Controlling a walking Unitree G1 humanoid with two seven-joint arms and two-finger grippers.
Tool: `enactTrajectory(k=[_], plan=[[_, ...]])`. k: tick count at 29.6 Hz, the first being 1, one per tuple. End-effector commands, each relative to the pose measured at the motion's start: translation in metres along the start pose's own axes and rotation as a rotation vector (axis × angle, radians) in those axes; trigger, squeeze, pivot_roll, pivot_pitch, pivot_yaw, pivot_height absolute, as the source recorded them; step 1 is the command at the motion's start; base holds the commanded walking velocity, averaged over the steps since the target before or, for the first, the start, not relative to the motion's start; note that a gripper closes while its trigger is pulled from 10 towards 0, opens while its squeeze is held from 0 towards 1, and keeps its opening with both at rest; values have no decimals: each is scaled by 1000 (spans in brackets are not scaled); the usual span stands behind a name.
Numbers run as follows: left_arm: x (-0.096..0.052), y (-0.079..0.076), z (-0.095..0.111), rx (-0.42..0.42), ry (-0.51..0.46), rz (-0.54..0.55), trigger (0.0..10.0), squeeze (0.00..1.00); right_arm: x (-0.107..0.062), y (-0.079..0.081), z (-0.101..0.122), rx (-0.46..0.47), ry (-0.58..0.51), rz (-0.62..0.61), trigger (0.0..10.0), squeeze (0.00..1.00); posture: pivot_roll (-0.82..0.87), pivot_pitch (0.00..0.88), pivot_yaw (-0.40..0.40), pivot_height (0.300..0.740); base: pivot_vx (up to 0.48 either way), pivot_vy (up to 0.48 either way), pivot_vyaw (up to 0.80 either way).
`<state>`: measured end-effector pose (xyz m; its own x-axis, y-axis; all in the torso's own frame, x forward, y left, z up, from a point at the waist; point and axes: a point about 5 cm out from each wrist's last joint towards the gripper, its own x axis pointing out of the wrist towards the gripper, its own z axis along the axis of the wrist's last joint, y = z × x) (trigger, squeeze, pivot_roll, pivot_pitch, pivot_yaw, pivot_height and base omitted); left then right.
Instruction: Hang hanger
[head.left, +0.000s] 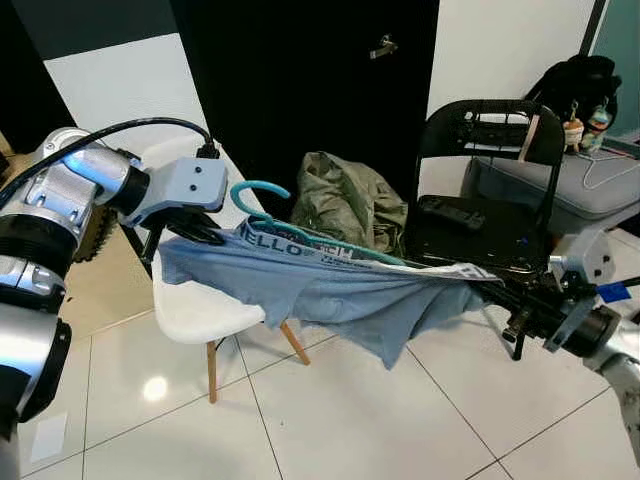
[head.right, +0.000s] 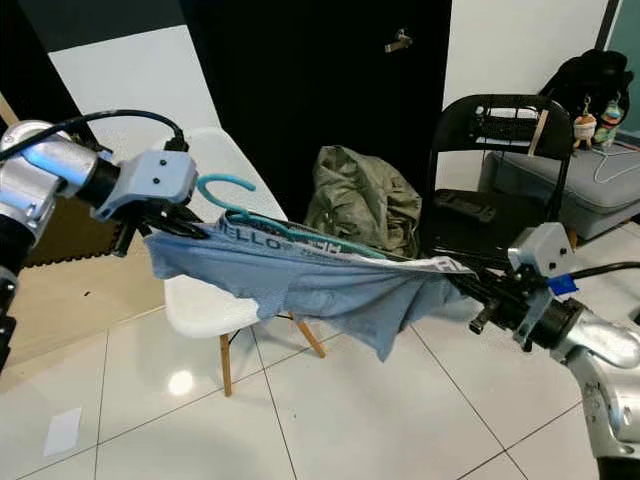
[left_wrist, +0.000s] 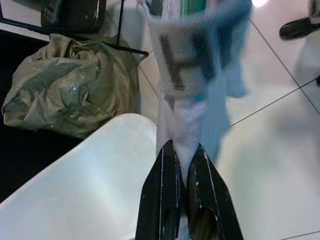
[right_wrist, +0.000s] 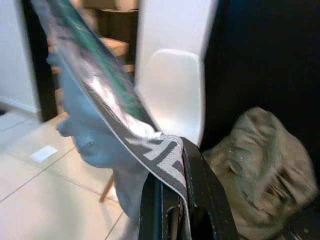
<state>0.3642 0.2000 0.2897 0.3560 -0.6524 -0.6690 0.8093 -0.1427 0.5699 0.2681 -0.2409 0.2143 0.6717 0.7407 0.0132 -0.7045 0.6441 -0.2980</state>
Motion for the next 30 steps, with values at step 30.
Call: enactTrajectory(k=[30], plan=[[50, -57, 0, 27, -86, -172, 10000, 0, 35, 28, 23, -155, 168, 534, 0, 0, 15, 0, 66, 740, 0, 0, 0]])
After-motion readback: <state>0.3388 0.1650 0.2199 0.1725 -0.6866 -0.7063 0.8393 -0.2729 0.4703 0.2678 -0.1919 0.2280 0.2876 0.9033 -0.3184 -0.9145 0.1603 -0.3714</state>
